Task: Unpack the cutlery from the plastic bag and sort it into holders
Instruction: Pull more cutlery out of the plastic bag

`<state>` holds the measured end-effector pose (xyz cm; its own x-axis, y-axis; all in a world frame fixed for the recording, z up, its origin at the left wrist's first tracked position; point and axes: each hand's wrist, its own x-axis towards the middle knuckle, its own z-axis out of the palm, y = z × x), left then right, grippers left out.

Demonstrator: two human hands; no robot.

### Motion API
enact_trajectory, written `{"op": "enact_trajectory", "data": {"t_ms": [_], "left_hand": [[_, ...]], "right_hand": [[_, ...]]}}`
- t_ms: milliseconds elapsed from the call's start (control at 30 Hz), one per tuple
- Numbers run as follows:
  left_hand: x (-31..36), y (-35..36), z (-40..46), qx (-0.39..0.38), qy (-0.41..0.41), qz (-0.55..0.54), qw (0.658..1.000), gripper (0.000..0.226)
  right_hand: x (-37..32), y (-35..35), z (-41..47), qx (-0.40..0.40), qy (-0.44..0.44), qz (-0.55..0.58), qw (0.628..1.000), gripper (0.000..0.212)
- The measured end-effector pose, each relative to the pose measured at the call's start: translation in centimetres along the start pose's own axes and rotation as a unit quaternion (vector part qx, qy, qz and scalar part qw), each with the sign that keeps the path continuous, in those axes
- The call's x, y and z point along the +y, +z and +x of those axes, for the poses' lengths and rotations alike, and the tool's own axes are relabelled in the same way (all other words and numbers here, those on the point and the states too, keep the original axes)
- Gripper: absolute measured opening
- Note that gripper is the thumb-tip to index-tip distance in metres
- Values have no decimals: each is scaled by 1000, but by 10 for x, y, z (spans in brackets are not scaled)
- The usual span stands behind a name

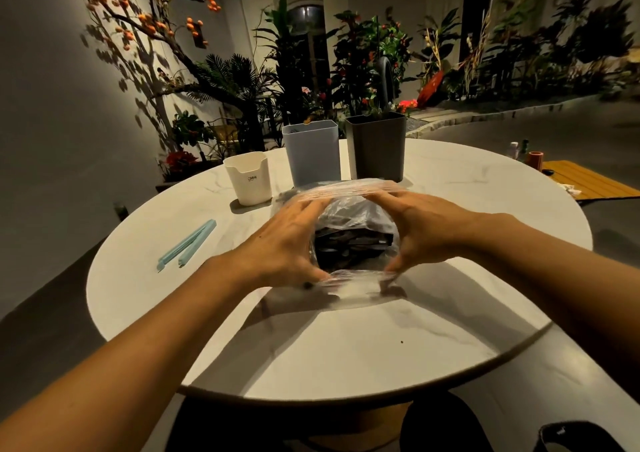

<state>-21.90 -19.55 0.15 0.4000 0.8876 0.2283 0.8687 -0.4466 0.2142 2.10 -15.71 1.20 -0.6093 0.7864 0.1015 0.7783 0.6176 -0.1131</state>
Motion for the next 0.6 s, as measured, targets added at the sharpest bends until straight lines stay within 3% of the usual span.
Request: {"op": "enact_trajectory", "data": {"t_ms": [133, 333, 467, 600], "left_hand": [[-18, 9, 8, -35, 2, -92, 995, 122], [-40, 22, 21, -92, -43, 9, 995, 130], [-34, 16, 26, -61, 12, -11, 998, 127], [-14, -15, 25, -58, 62, -86, 993, 99]], "right_hand": [[12, 15, 20, -34, -4, 95, 995, 121], [22, 21, 46, -49, 3, 64, 997, 106], [22, 8, 45, -42, -16, 71, 996, 106], [5, -14, 34, -9, -74, 97, 992, 70]]}}
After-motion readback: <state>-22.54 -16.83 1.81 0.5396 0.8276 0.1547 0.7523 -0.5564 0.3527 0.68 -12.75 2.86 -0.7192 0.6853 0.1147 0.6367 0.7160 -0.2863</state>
